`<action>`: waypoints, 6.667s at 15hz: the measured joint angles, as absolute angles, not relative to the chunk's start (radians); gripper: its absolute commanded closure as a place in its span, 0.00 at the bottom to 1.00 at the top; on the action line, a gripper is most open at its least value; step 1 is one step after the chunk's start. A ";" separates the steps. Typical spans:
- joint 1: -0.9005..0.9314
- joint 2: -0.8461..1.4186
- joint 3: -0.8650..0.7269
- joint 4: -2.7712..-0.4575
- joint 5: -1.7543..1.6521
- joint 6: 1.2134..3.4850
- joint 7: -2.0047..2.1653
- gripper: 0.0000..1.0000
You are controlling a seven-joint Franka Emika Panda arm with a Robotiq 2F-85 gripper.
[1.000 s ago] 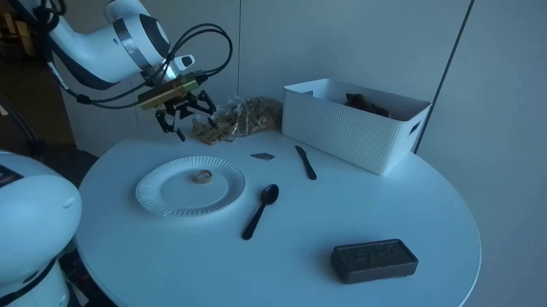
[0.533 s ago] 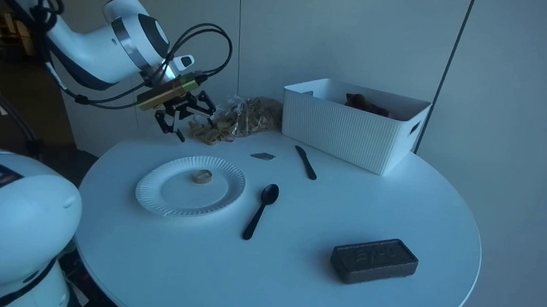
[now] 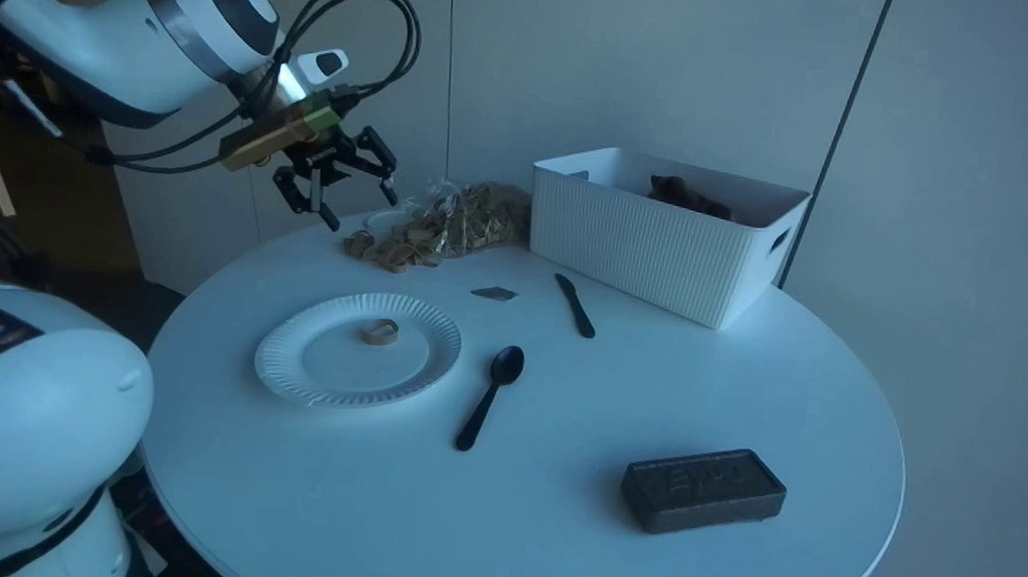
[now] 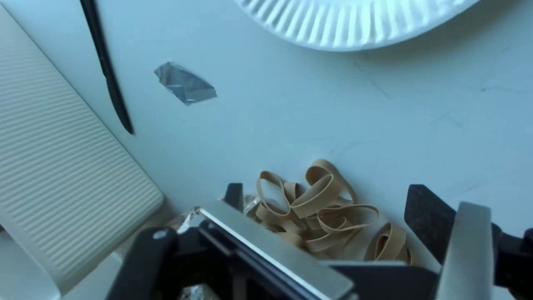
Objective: Remove the rubber bangs from the plate and put them in the plastic
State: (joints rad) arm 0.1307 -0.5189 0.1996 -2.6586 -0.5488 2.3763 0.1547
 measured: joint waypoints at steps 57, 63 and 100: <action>-0.042 -0.534 0.037 -2.755 -0.283 2.324 0.002 0.00; -0.039 -0.593 0.029 -2.757 -0.244 2.141 0.002 0.00; -0.014 -0.517 0.072 -2.743 -0.380 2.560 -0.107 0.93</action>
